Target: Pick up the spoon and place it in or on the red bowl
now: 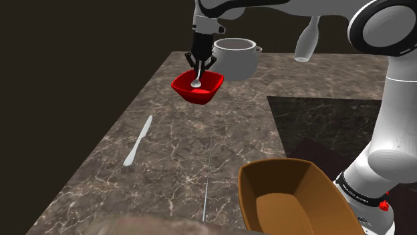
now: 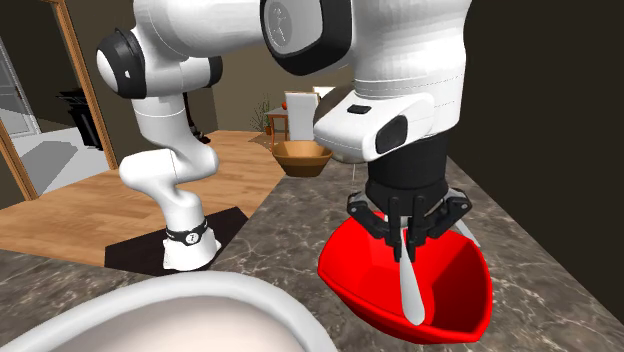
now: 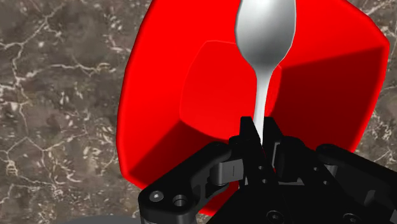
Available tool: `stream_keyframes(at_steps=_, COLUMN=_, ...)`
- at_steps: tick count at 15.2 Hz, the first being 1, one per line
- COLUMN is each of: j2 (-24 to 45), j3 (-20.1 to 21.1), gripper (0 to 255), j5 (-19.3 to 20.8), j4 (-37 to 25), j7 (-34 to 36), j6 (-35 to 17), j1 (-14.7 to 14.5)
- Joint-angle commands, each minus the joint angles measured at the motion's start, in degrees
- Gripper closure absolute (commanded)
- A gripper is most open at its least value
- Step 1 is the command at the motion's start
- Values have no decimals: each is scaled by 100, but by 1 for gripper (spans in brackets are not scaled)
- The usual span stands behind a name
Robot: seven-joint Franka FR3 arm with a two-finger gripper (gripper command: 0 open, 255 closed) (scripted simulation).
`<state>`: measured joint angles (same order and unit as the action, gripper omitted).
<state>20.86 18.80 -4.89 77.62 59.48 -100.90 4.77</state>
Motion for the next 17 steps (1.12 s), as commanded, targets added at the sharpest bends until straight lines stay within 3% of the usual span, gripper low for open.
stream_keyframes(at_steps=1, j2=-6, j3=0, gripper=255, j5=-2, j4=19, j7=-2, j6=-15, j1=2)
stream_keyframes(at_steps=5, j2=-5, j3=0, gripper=255, j5=-2, j4=18, j7=-2, j6=-14, j1=1)
stream_keyframes(at_steps=6, j2=-5, j3=0, gripper=0, j5=-2, j4=18, j7=-2, j6=-14, j1=1)
stream_keyframes(at_steps=11, j2=-5, j3=0, gripper=0, j5=-2, j4=18, j7=-2, j6=-14, j1=1)
stream_keyframes(at_steps=15, j2=105, j3=-13, gripper=0, j5=33, j4=-869, j7=34, j6=768, j1=7)
stream_keyframes(at_steps=17, j2=104, j3=-13, gripper=0, j5=33, j4=-867, j7=34, j6=767, j1=7)
